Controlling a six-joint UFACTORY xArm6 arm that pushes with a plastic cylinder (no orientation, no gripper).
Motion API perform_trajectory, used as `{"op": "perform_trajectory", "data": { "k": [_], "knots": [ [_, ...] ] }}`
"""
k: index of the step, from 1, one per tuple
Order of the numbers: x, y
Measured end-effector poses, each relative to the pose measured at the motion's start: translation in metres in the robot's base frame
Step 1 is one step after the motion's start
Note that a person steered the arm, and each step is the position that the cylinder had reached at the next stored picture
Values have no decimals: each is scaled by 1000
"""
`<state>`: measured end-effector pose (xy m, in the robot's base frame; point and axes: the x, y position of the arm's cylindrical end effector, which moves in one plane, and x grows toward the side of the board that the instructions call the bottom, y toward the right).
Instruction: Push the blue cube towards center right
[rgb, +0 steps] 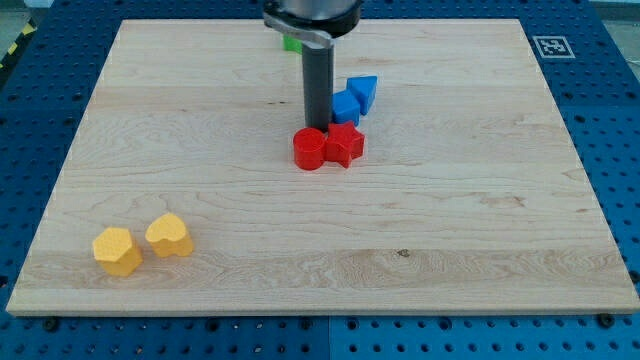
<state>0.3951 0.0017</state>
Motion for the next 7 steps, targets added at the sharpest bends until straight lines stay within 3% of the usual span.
{"op": "perform_trajectory", "data": {
  "k": [3,5,7],
  "knots": [
    [-33,54],
    [-34,40],
    [-84,15]
  ]
}}
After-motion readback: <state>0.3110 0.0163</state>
